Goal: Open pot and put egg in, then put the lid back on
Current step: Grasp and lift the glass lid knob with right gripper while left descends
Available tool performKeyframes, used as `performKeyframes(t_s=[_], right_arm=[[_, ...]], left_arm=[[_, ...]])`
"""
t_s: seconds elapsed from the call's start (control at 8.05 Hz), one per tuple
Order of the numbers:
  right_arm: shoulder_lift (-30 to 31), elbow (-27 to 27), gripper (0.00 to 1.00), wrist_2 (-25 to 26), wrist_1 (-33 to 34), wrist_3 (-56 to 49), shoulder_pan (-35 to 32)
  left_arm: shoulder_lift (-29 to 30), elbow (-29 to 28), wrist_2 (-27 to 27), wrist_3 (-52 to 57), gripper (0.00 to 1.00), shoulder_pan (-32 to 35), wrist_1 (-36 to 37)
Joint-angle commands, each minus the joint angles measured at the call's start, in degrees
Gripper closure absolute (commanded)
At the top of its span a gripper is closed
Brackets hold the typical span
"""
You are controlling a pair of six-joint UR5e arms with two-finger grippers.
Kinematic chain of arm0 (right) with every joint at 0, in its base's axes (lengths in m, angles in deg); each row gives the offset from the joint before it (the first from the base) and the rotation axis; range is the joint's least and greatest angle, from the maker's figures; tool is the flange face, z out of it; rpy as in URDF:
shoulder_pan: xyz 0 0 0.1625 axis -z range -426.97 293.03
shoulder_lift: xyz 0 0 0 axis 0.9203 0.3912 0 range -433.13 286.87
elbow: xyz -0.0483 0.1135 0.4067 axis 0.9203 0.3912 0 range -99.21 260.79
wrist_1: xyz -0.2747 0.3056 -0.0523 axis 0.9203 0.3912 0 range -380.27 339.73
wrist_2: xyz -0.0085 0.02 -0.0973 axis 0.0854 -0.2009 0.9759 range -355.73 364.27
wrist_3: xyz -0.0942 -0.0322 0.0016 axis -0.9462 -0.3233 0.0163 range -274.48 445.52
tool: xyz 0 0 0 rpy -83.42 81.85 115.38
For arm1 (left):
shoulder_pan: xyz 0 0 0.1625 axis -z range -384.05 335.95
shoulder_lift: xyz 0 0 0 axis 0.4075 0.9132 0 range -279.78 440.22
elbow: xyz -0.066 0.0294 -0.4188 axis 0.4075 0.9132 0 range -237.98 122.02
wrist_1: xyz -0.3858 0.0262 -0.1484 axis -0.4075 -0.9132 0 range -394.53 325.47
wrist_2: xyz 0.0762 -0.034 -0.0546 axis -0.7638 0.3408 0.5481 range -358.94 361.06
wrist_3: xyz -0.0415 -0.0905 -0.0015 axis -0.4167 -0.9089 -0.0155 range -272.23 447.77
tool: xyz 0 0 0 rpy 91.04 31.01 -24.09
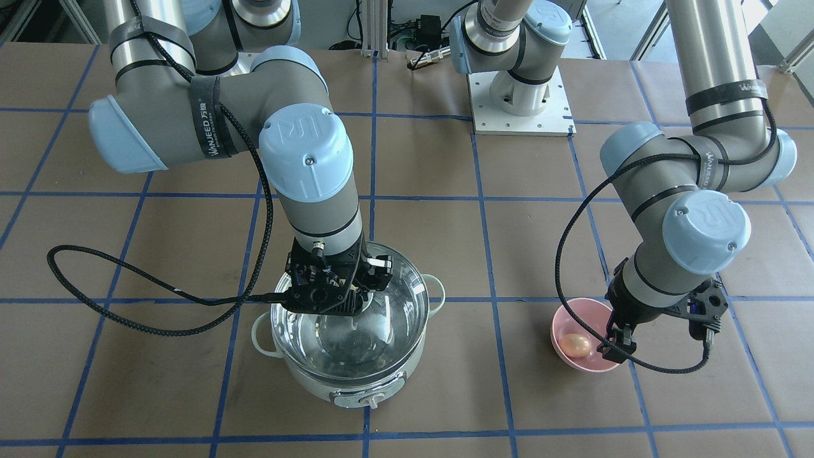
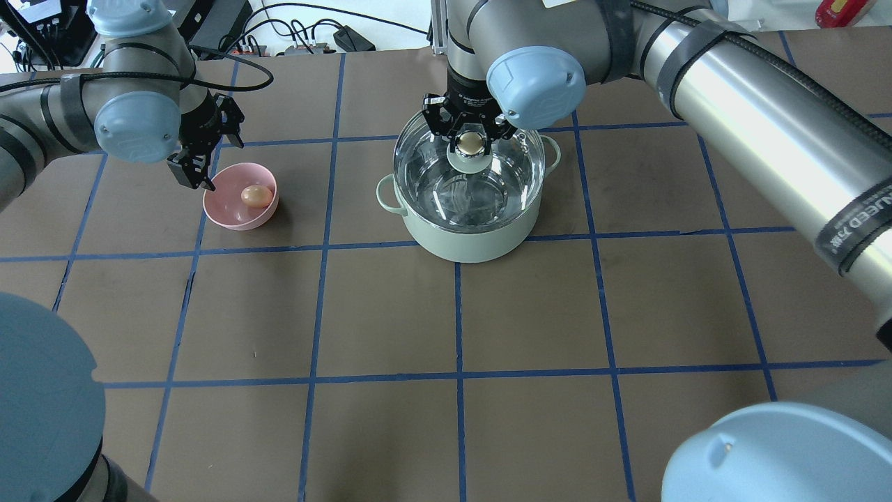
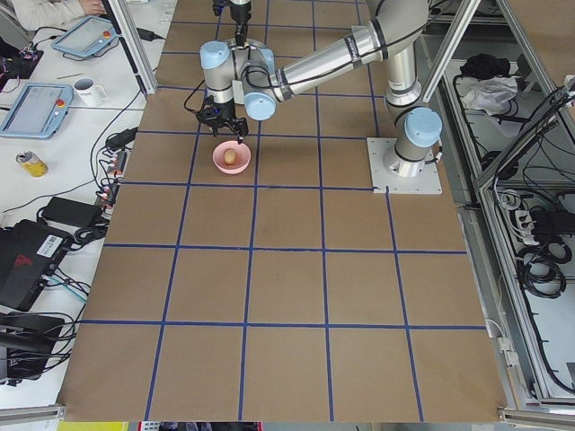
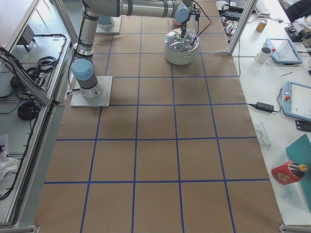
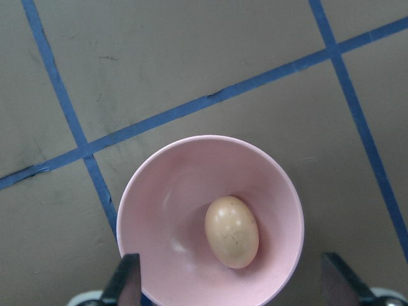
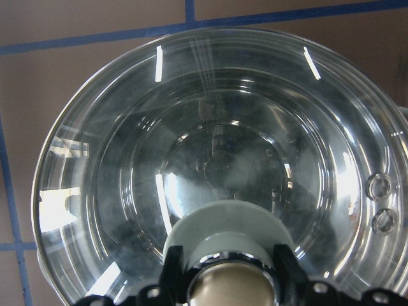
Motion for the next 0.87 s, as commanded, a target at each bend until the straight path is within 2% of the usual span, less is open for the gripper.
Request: performKeyframes(t_s=[0.0, 0.12, 0.37, 0.75], right_arm=[[3.8, 0.1, 1.00, -0.4, -4.0, -4.2, 1.0], [4.9, 0.1, 1.00, -0.4, -5.6, -6.3, 2.2], [6.7, 0.1, 1.00, -1.9, -8.9, -10.6, 5.7], [9.2, 0.0, 1.00, -1.0, -15.2, -27.0, 15.2]], left_arm=[[2.3, 0.1, 1.2, -0.5, 0.00, -0.1, 4.5], [2.9, 0.5, 3.9, -0.1, 0.00, -0.6, 4.3], [3.0, 0.9, 3.9, -0.1, 0.00, -2.9, 1.2], [4.3, 1.5, 3.4, -5.8, 0.00, -2.9, 0.7]])
